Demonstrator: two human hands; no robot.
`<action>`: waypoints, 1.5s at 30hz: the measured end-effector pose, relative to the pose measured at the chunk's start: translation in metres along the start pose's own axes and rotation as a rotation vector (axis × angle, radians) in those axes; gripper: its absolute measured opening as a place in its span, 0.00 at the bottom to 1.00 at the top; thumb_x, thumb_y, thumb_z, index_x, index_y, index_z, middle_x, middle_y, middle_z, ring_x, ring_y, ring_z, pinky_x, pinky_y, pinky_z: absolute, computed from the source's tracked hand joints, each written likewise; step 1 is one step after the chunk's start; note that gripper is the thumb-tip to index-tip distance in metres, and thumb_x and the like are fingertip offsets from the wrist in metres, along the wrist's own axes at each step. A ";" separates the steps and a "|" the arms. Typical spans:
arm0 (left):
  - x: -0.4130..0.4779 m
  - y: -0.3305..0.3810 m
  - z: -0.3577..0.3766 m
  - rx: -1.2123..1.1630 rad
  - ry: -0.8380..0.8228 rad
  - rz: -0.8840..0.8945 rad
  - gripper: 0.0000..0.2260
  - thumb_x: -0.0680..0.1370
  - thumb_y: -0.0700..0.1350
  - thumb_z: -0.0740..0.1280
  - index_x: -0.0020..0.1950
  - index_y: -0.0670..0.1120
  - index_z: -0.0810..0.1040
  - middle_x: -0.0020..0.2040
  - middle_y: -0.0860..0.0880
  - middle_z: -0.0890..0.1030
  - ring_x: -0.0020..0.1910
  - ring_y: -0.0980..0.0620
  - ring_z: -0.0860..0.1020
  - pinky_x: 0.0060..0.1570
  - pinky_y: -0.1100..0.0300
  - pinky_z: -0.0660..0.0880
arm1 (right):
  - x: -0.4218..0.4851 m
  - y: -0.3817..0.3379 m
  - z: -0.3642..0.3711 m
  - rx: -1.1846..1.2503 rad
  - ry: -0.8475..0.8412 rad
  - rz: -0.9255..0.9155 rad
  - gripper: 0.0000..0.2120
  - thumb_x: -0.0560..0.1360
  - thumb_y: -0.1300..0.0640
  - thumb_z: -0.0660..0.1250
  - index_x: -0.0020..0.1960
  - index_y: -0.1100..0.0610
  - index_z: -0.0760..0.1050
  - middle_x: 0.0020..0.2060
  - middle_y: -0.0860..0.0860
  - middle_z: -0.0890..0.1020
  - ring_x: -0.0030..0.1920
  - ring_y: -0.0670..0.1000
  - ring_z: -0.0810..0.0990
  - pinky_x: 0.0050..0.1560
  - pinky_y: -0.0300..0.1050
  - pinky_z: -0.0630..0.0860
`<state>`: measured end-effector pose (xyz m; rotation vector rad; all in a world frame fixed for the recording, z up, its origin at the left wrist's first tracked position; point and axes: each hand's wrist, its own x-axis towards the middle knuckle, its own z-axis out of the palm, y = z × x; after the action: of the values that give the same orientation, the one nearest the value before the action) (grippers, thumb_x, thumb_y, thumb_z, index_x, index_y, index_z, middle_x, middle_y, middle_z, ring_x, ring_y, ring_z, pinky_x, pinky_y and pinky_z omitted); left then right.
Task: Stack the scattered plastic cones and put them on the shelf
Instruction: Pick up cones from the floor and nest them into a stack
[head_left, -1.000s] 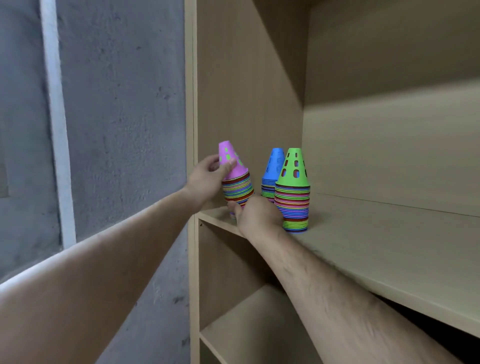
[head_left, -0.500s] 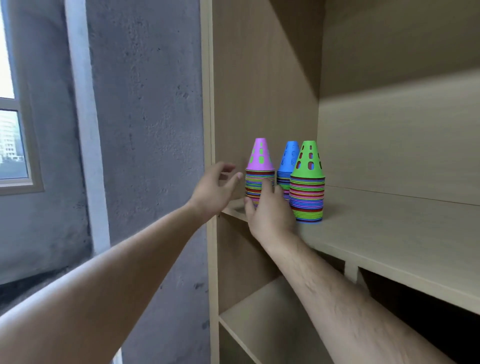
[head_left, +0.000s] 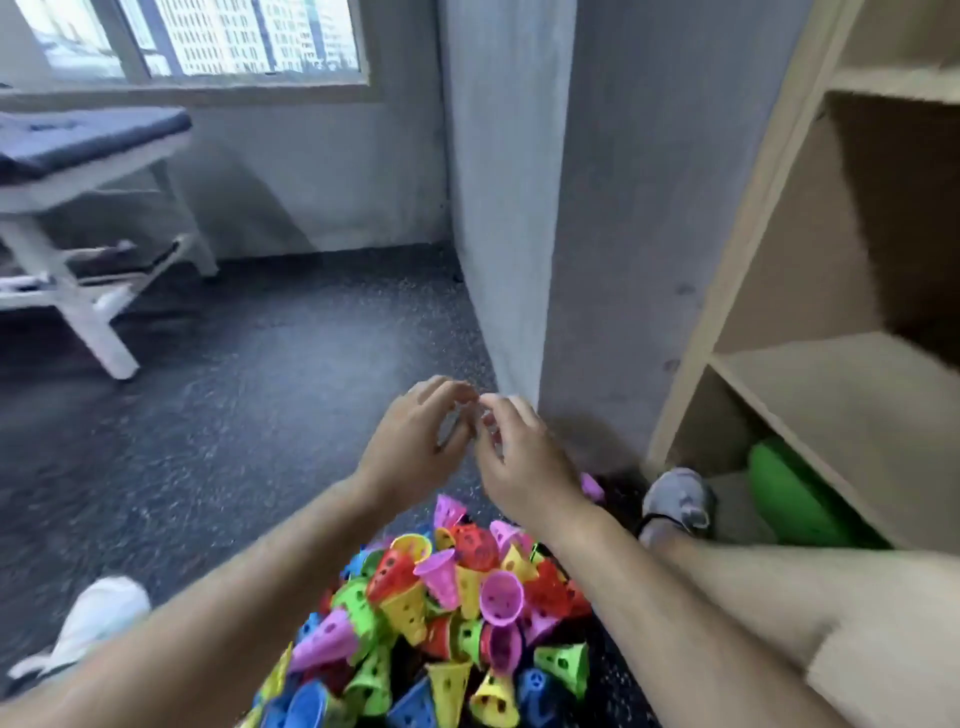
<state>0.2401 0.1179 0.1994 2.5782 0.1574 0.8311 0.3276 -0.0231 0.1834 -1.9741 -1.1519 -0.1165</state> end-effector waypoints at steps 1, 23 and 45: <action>-0.034 -0.020 0.002 0.017 -0.033 -0.068 0.09 0.79 0.46 0.65 0.57 0.46 0.79 0.51 0.50 0.80 0.52 0.47 0.79 0.54 0.52 0.76 | -0.014 -0.002 0.031 0.015 -0.075 0.006 0.14 0.81 0.52 0.60 0.65 0.53 0.73 0.54 0.51 0.77 0.55 0.54 0.78 0.55 0.54 0.75; -0.420 -0.134 0.022 0.316 -0.245 -1.314 0.36 0.72 0.53 0.75 0.76 0.44 0.66 0.74 0.44 0.66 0.72 0.41 0.66 0.71 0.45 0.64 | -0.225 -0.033 0.328 0.004 -0.746 -0.268 0.12 0.77 0.56 0.63 0.57 0.58 0.77 0.47 0.53 0.78 0.45 0.56 0.74 0.46 0.55 0.75; -0.434 -0.158 0.027 0.036 -0.166 -1.527 0.34 0.69 0.49 0.78 0.70 0.48 0.65 0.63 0.49 0.63 0.57 0.45 0.77 0.60 0.48 0.76 | -0.219 -0.032 0.347 -0.081 -0.649 -0.303 0.16 0.71 0.57 0.68 0.59 0.56 0.79 0.49 0.50 0.79 0.51 0.56 0.73 0.50 0.52 0.72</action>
<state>-0.0939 0.1498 -0.1186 1.6959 1.7392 -0.0052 0.0712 0.0757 -0.1226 -1.9480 -1.8822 0.3531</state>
